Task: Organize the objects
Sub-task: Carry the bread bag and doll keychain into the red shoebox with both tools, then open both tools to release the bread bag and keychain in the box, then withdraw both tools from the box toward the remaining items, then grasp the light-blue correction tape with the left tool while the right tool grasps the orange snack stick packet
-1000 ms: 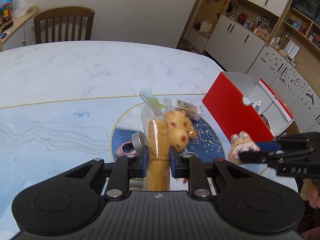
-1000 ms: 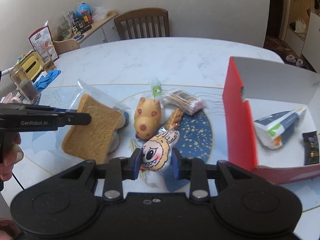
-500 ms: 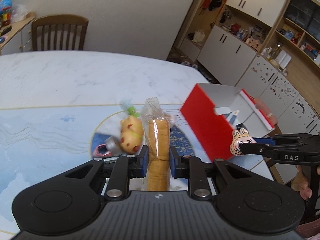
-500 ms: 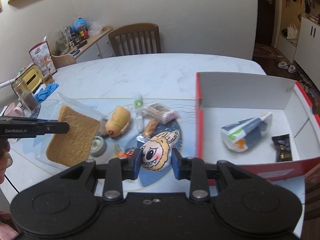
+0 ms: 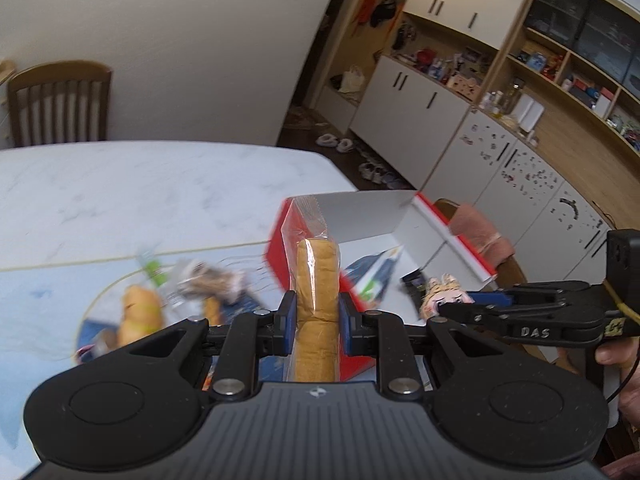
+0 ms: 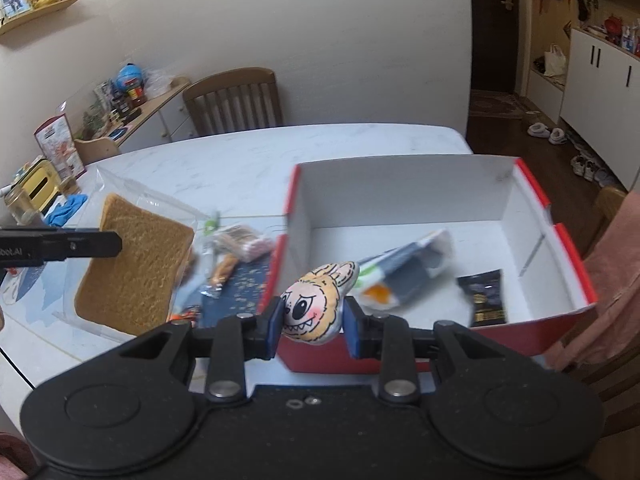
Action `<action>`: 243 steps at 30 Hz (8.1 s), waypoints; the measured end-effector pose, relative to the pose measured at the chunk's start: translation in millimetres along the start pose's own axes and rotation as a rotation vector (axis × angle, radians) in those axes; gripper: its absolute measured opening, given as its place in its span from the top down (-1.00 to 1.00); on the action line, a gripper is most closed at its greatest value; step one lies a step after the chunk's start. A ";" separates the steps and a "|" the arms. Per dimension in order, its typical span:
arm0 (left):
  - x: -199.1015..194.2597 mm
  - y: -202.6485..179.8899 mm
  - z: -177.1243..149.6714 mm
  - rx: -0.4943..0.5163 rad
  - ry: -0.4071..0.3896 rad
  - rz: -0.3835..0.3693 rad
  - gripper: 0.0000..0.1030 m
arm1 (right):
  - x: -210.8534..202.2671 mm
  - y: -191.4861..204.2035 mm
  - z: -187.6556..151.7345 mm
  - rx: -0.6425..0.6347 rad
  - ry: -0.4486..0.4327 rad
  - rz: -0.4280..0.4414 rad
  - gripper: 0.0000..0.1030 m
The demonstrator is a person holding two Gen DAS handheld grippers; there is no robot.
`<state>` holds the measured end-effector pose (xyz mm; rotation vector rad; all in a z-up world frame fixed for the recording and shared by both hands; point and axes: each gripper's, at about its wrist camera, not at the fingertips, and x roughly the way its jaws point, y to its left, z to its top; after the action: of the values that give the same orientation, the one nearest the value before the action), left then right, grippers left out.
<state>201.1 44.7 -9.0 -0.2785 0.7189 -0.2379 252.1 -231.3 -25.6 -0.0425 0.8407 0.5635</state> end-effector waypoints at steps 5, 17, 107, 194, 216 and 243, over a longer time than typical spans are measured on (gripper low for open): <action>21.3 -38.1 16.8 0.053 -0.018 -0.020 0.61 | -4.0 -32.0 0.8 0.014 -0.010 -0.012 0.41; 81.8 -95.6 53.0 0.154 0.001 0.067 0.61 | 3.1 -86.1 7.6 0.014 -0.019 -0.022 0.41; 70.1 -76.6 23.9 0.165 0.075 0.063 -0.29 | -2.9 -47.3 11.7 0.008 0.038 0.014 -0.33; 48.4 158.2 -100.5 0.298 0.159 0.227 -0.81 | 212.2 154.2 15.8 -0.095 0.229 -0.148 -0.66; 33.4 157.0 -106.2 0.228 0.184 0.263 -0.53 | 212.0 157.2 16.4 -0.087 0.215 -0.115 0.43; 6.8 118.0 -114.8 0.153 0.183 0.274 -0.52 | 116.3 142.1 -32.5 -0.117 0.199 0.027 0.66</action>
<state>142.6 133.9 -134.6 -0.0103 0.9052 -0.0571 221.9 -65.3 -104.8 -0.1973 1.0022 0.6405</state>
